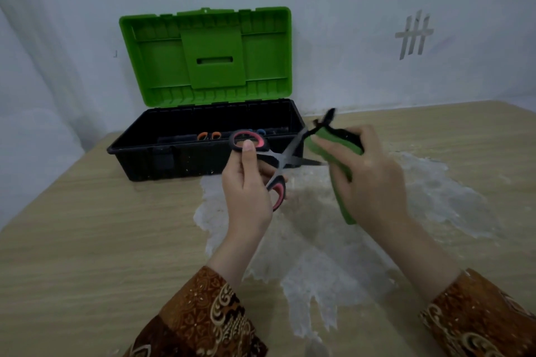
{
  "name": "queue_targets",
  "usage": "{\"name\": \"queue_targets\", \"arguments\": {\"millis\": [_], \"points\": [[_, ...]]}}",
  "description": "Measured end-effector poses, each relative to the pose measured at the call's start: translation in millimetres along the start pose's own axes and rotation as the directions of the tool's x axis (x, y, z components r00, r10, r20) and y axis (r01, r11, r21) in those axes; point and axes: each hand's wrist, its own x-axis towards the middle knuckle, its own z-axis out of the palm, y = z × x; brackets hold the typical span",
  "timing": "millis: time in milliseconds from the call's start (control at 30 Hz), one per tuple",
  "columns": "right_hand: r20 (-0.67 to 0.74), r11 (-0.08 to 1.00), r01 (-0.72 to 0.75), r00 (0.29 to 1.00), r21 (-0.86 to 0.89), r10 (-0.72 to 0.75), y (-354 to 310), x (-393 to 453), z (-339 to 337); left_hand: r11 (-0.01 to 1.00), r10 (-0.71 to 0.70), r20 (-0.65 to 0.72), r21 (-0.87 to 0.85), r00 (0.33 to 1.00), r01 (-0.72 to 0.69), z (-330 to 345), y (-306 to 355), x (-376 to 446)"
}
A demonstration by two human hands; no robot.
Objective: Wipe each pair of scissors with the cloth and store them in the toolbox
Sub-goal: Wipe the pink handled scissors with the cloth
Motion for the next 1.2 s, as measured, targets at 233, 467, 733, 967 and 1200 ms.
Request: {"name": "queue_targets", "arguments": {"millis": [233, 467, 733, 967, 1200], "points": [[0.119, 0.982, 0.179, 0.978, -0.064, -0.171, -17.8, -3.7, 12.6, 0.999, 0.043, 0.037, 0.012, 0.998, -0.044, 0.5, 3.1, -0.5], [0.065, 0.996, -0.002, 0.998, -0.091, 0.008, 0.0, -0.9, 8.0, 0.999, 0.006, 0.114, -0.047, 0.993, -0.001, 3.0, 7.0, -4.0], [0.007, 0.976, -0.199, 0.980, -0.092, 0.201, 26.8, 3.2, 2.2, 0.999, -0.020, 0.182, -0.046, 0.983, 0.029, -1.0, 8.0, -0.1], [0.108, 0.978, 0.202, 0.972, 0.056, -0.207, -1.6, -6.5, 12.1, 0.997, -0.040, 0.000, -0.070, 0.999, 0.040, -5.1, 1.9, 4.8], [0.136, 0.994, -0.088, 0.986, -0.060, 0.095, 22.0, -10.8, 17.8, 0.994, -0.016, -0.051, -0.113, 0.999, 0.010, -12.1, 9.9, 9.3]]}}
